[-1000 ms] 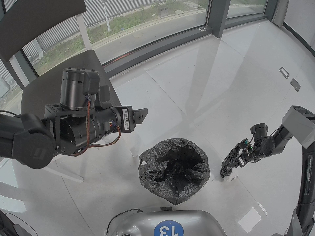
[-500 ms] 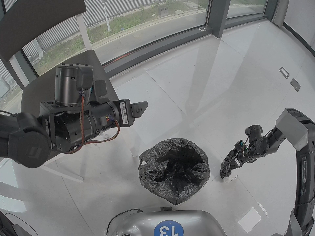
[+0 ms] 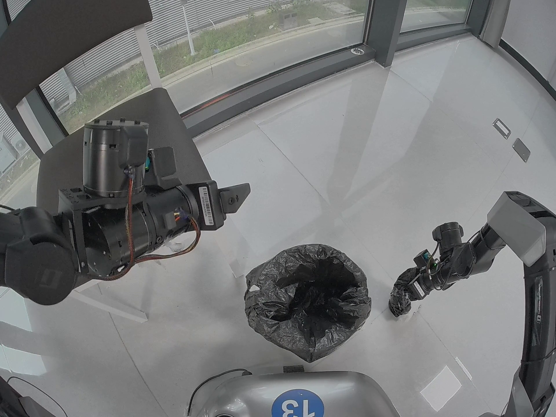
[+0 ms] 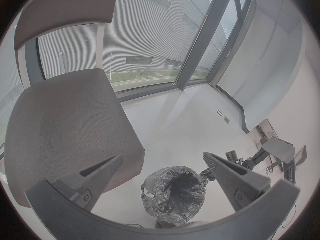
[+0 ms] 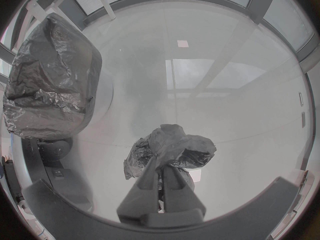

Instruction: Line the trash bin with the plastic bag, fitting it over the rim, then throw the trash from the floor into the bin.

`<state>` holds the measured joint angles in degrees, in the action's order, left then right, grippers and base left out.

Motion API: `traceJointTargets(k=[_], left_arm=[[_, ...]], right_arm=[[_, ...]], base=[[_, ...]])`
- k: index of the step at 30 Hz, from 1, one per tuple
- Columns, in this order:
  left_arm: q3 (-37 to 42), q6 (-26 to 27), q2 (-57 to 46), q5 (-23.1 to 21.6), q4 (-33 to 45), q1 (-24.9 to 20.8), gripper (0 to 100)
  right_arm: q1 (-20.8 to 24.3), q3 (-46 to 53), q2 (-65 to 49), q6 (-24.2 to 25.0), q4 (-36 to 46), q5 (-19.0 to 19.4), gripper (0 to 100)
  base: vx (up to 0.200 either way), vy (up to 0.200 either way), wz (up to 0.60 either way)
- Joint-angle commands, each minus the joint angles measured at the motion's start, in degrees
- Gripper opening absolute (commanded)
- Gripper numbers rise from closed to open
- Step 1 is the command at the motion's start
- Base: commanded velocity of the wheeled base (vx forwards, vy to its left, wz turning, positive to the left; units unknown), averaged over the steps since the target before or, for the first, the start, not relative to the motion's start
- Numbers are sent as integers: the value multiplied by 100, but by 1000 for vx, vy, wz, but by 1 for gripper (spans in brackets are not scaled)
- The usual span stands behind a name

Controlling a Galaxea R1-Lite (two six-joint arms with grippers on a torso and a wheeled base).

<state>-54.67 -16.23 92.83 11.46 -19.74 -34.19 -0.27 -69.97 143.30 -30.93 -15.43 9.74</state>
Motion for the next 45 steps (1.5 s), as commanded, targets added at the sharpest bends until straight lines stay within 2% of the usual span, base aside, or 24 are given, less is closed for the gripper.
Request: traceJointTargets(k=[1,3,5,11,16,22,26,29,31,38,45], left_arm=[[80,5,-55,-65,-21,88,100],[80,-3,-46,-82,-30,106,100],[97,-21,16,-179,-250,115,100],[326,49,16,-293,-285,106,100],[695,295,174,-285,-268,115,100],[686,287,244,-285,-285,124,100],[528,260,244,-293,-320,124,100],[291,278,253,-302,-303,53,100],[194,287,262,-302,-285,27,100],[176,287,482,-329,-426,-87,100],[194,278,482,-329,-426,-114,100]], right_arm=[[0,397,-777,-19,-30,2,0],[0,485,-918,-19,-30,2,0],[-8,942,-1533,-19,-144,10,0],[-79,1900,-2781,-1,-926,37,0],[-43,2216,-3853,17,-909,98,0],[150,2577,-4961,78,-900,634,0],[712,2814,-5620,509,-830,793,0],[1345,3016,-5928,1115,-715,828,0],[1662,3183,-5998,1309,-698,819,0],[2444,3719,-6051,1344,-698,819,0],[2778,3710,-5849,1344,-742,837,0]], base=[[0,0,0],[0,0,0],[0,0,0],[0,0,0],[0,0,0],[0,0,0],[0,0,0],[0,0,0],[0,0,0],[0,0,0],[0,0,0]])
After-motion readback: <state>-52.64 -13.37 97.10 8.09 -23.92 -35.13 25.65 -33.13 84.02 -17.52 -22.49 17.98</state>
